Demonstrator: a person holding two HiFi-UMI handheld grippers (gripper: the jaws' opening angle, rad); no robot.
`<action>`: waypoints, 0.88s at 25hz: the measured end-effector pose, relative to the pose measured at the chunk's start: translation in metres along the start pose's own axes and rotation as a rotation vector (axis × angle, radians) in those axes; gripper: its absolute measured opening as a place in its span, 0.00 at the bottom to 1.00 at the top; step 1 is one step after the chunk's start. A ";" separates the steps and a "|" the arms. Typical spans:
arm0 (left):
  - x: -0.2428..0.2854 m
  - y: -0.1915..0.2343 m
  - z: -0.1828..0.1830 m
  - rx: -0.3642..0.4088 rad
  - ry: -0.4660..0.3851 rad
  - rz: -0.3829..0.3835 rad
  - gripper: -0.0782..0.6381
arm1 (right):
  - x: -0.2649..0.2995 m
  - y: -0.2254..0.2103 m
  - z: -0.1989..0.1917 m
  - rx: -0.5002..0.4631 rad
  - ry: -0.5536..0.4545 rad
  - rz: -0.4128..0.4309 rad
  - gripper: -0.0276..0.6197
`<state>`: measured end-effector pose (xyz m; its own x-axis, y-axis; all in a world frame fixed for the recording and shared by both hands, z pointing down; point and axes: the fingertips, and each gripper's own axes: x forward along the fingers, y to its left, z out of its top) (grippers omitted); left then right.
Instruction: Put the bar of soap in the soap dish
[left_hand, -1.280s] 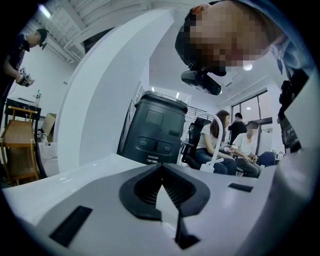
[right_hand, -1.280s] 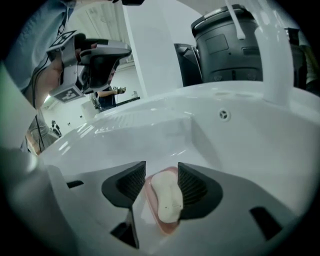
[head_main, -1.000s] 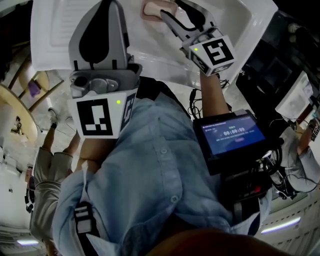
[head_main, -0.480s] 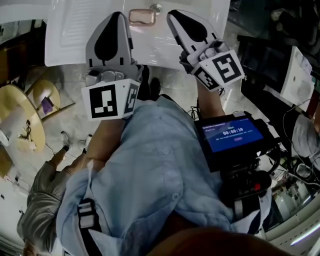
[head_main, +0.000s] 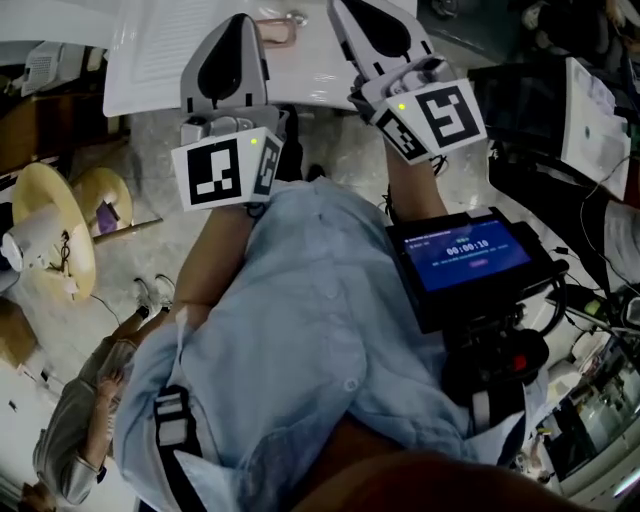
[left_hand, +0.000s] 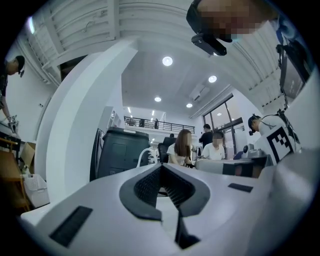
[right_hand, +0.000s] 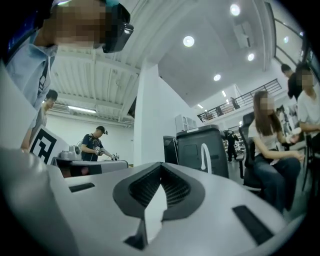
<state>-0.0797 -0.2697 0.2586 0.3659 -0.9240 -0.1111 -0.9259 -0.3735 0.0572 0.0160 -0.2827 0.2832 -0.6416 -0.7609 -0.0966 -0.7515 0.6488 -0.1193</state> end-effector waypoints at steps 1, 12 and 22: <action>0.000 -0.001 -0.002 -0.002 0.001 -0.001 0.12 | 0.000 0.000 0.000 -0.008 0.005 -0.001 0.05; -0.003 -0.004 -0.012 -0.009 -0.012 0.014 0.12 | 0.003 0.004 0.000 -0.062 0.014 0.013 0.05; 0.003 -0.004 -0.001 0.032 -0.018 -0.010 0.12 | 0.005 0.002 0.006 -0.043 -0.017 -0.006 0.05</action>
<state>-0.0749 -0.2715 0.2589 0.3733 -0.9187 -0.1292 -0.9250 -0.3793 0.0244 0.0118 -0.2851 0.2768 -0.6342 -0.7649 -0.1129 -0.7618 0.6431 -0.0778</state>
